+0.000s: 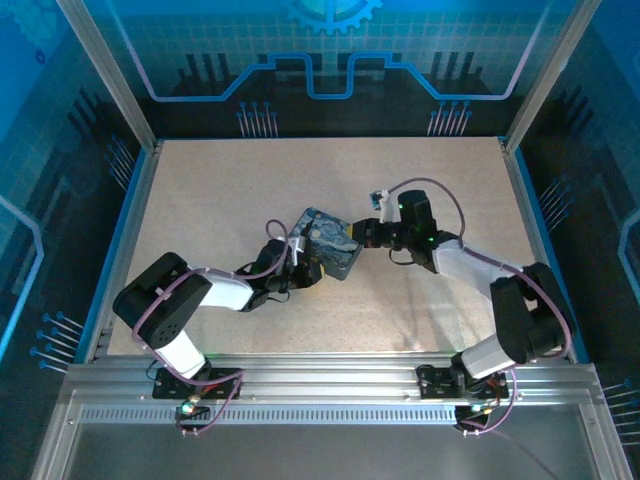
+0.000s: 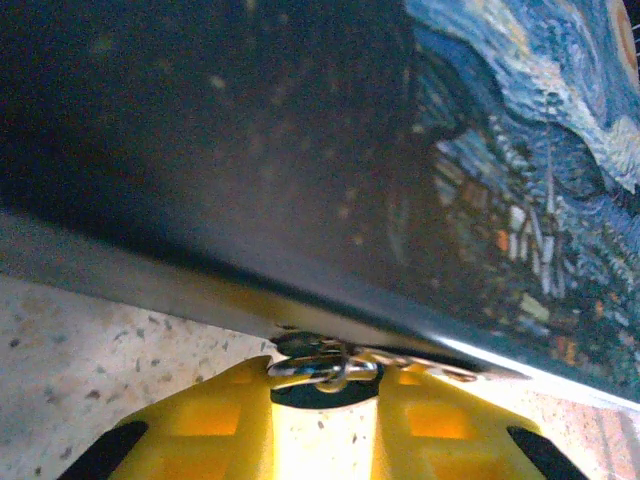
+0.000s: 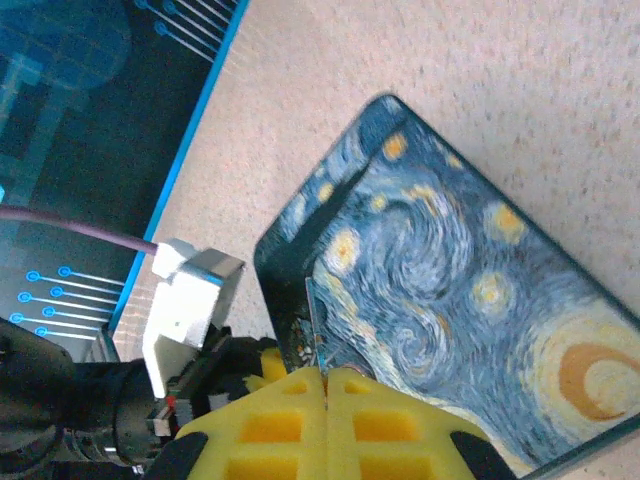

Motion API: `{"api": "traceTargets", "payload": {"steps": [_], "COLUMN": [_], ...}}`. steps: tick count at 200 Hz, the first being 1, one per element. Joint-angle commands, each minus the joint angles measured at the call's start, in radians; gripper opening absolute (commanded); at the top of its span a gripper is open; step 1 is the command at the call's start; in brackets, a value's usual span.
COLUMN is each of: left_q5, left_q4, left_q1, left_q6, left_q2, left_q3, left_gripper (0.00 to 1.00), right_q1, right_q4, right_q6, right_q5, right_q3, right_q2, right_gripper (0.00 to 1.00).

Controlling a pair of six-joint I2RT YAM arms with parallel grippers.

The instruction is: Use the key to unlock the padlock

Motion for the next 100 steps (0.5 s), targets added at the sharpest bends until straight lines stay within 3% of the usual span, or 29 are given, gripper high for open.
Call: {"api": "traceTargets", "payload": {"steps": [1, 44, 100], "left_q5": [0.025, 0.064, 0.094], "left_q4": [-0.045, -0.125, -0.180], "left_q1": [-0.006, -0.007, -0.006], "left_q6": [-0.064, -0.120, -0.206], "left_q2": [-0.044, -0.066, -0.085], "left_q3": [0.002, 0.044, 0.073], "left_gripper": [0.21, 0.20, 0.19], "right_q1": [0.009, 0.048, 0.192], "right_q4": [-0.036, -0.052, -0.052], "right_q6": [-0.070, -0.135, -0.210], "right_q5": [0.051, 0.112, 0.234], "right_q3": [-0.055, -0.172, -0.253], "right_q2": [-0.078, -0.227, -0.299], "right_gripper": [0.00, 0.00, 0.00]}}
